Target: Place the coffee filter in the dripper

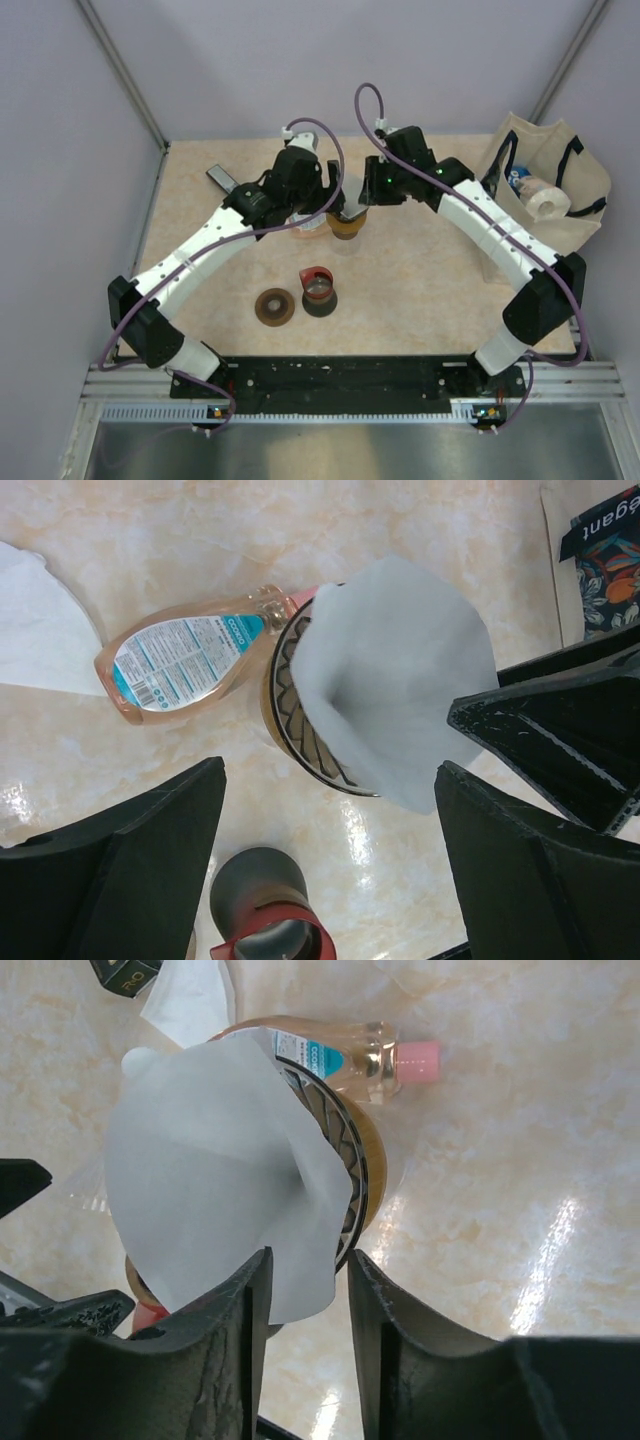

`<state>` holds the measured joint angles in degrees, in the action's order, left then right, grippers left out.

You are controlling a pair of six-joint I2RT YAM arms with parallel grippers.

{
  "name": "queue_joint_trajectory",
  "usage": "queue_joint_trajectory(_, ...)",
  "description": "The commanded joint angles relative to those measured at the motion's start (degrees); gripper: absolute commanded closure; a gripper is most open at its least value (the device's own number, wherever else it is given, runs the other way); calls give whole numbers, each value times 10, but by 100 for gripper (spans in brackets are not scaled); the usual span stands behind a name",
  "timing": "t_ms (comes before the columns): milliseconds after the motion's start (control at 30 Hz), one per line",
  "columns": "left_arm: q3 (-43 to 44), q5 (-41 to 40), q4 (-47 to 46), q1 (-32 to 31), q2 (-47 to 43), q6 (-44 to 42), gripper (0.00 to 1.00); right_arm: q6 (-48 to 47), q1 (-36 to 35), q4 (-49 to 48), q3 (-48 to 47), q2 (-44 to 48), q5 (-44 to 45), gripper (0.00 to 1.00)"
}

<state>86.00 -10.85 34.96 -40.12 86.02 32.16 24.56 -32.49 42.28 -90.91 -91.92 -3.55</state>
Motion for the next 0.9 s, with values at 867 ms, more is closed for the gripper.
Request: queue_joint_trajectory(867,-319,-107,-15,251,-310,43,1,-99,-68,111,-249,-135,100,74)
